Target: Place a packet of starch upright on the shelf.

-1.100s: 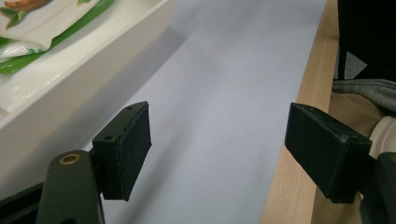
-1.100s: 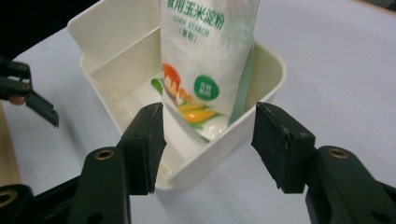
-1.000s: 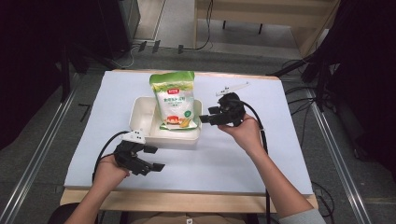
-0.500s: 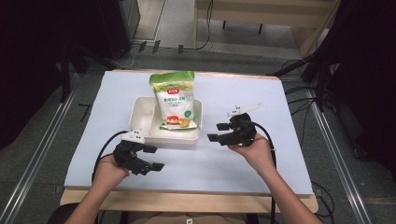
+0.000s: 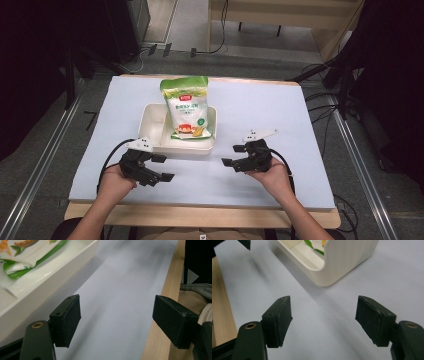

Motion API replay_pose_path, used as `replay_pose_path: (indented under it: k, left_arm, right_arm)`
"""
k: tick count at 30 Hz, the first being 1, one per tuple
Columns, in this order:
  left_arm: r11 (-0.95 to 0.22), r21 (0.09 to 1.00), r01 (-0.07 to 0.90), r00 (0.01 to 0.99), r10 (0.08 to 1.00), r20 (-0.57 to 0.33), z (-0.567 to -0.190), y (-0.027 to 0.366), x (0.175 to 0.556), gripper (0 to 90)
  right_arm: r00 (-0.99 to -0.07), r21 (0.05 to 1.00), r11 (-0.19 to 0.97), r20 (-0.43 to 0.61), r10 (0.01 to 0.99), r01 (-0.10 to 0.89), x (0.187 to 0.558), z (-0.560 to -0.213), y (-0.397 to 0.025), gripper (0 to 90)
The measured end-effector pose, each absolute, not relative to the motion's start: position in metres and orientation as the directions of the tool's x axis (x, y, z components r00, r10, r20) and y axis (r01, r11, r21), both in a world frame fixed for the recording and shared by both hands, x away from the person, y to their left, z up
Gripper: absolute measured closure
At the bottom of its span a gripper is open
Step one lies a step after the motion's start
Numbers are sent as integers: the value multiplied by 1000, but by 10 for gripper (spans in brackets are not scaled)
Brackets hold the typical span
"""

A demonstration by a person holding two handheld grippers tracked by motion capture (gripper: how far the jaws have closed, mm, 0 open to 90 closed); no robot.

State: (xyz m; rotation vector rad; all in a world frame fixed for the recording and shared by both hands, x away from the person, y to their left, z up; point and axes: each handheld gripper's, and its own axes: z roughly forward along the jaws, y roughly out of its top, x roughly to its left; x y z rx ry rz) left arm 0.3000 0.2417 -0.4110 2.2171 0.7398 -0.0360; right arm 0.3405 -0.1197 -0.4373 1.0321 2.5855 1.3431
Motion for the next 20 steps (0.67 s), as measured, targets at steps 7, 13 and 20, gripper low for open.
replay_pose_path:
  k: [7,13,20]
  left_arm:
    - [-528,668,524,828,500,-253,-412,240,300,233]
    - [-536,665,519,831,499,-247,-413,239,300,233]
    - [-541,663,517,833,496,-245,-413,238,300,233]
  right_arm:
    - [-793,723,451,220,568,523,341,-448,-112,262]
    - [-782,704,452,238,576,548,342,-450,-113,261]
    - [-791,700,475,214,573,533,341,-452,-112,260]
